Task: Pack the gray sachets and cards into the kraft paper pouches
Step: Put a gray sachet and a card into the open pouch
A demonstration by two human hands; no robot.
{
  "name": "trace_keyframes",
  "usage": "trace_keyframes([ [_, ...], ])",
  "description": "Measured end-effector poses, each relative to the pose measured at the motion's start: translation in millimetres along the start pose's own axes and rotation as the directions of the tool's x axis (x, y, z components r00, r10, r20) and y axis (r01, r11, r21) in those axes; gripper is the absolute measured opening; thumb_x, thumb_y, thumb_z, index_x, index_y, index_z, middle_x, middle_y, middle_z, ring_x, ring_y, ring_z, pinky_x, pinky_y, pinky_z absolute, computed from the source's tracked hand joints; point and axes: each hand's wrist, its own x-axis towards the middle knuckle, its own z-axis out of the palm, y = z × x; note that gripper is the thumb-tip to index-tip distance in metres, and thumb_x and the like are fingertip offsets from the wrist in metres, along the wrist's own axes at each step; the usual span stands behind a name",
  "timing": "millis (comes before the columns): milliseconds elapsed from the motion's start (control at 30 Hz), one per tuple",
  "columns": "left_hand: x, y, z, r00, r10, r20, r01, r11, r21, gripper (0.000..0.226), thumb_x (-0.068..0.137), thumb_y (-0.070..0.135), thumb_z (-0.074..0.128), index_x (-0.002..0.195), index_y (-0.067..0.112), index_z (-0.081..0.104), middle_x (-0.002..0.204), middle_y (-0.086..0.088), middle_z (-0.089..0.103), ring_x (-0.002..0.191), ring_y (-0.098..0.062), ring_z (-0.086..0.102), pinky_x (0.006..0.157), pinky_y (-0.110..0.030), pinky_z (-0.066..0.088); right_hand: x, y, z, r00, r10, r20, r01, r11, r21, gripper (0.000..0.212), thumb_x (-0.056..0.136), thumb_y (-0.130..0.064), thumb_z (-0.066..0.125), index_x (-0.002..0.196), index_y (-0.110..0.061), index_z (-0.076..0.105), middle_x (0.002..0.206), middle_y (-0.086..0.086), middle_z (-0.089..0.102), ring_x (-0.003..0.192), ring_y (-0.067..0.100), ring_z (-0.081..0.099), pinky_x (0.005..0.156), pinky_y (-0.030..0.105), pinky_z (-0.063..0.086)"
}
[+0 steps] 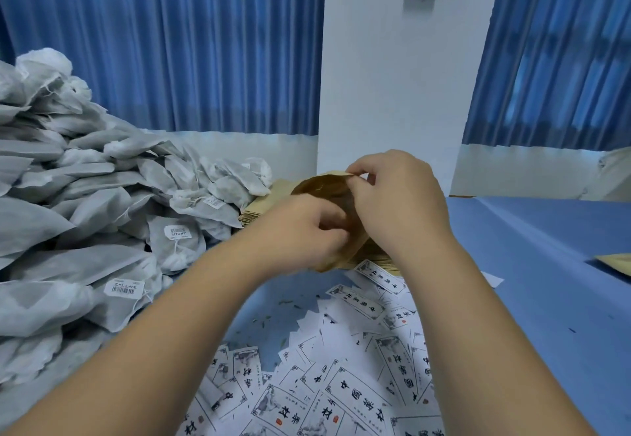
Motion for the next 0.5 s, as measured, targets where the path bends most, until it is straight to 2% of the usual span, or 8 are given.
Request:
trace_keyframes([
  [67,-4.7,0.6,-12.1,0.968,0.068,-0.240,-0.062,0.998,0.034,0.005,0.083,0.025,0.068,0.082,0.028,0.071,0.075,0.012,0.068,0.072,0.000,0.060,0.067,-0.012,0.045,1.4,1.8,-0.5,1.000,0.007,-0.025,-0.007,1.000,0.005,0.018,0.091,-0.026,0.056,0.098,-0.029,0.072,0.099,0.000,0.058,0.087,0.020,0.053,0.069,0.029,0.039],
  [100,-6.1,-0.8,-18.0,0.921,0.115,-0.372,-0.089,0.992,0.085,0.006,0.082,0.027,0.071,0.082,0.031,0.067,0.075,0.014,0.063,0.073,-0.001,0.057,0.066,-0.010,0.040,2.2,2.8,-0.4,0.999,0.010,-0.034,-0.010,1.000,0.010,0.019,0.092,-0.024,0.055,0.100,-0.028,0.071,0.101,0.001,0.057,0.091,0.021,0.054,0.071,0.029,0.039],
  [167,-5.0,-10.7,-26.2,0.850,0.165,-0.501,-0.040,0.967,0.252,0.025,0.078,0.038,0.073,0.097,0.032,0.059,0.089,0.012,0.053,0.081,-0.006,0.050,0.072,-0.018,0.035,3.7,5.2,0.1,0.998,0.017,-0.055,-0.016,1.000,0.016,0.020,0.093,-0.022,0.054,0.102,-0.025,0.071,0.104,0.003,0.056,0.094,0.022,0.054,0.072,0.028,0.039],
  [200,-4.0,-18.1,-28.3,0.853,0.141,-0.502,0.014,0.956,0.292,0.039,0.077,0.044,0.072,0.110,0.033,0.056,0.100,0.008,0.050,0.090,-0.009,0.050,0.078,-0.024,0.037,4.5,6.8,0.7,0.998,0.017,-0.066,-0.016,1.000,0.018,0.020,0.093,-0.020,0.053,0.102,-0.024,0.070,0.105,0.004,0.056,0.094,0.021,0.054,0.071,0.028,0.037],
  [267,-2.0,-29.8,-28.8,0.916,-0.014,-0.401,0.107,0.972,0.210,0.060,0.078,0.051,0.068,0.132,0.036,0.045,0.120,0.002,0.046,0.104,-0.018,0.054,0.090,-0.036,0.044,5.6,10.4,1.0,0.996,0.015,-0.087,-0.013,1.000,0.023,0.020,0.093,-0.018,0.052,0.103,-0.023,0.069,0.105,0.003,0.055,0.091,0.019,0.051,0.071,0.027,0.034],
  [333,-0.1,-35.8,-21.1,0.959,-0.136,-0.247,0.160,0.984,0.077,0.059,0.086,0.049,0.062,0.140,0.039,0.040,0.133,-0.001,0.044,0.110,-0.020,0.055,0.097,-0.037,0.043,6.9,14.0,0.8,0.995,0.015,-0.102,-0.011,0.999,0.039,0.020,0.094,-0.017,0.051,0.103,-0.025,0.067,0.104,0.000,0.054,0.085,0.013,0.047,0.069,0.024,0.030],
  [400,2.0,-37.5,-10.9,0.973,-0.166,-0.163,0.152,0.984,-0.095,0.041,0.094,0.038,0.055,0.134,0.040,0.048,0.131,-0.002,0.054,0.106,-0.019,0.059,0.090,-0.030,0.045,7.6,16.6,0.1,0.996,0.022,-0.089,-0.015,0.997,0.078,0.019,0.093,-0.017,0.051,0.101,-0.027,0.066,0.101,-0.002,0.053,0.083,0.010,0.045,0.062,0.021,0.029],
  [500,0.3,-29.8,1.0,0.979,-0.199,-0.054,0.147,0.859,-0.490,0.029,0.102,0.027,0.043,0.114,0.044,0.063,0.109,-0.011,0.068,0.098,-0.031,0.068,0.085,-0.044,0.057,7.1,18.9,-3.7,0.998,0.019,-0.055,-0.014,0.996,0.091,0.020,0.091,-0.019,0.052,0.102,-0.029,0.065,0.100,-0.004,0.053,0.079,0.004,0.046,0.061,0.005,0.028],
])
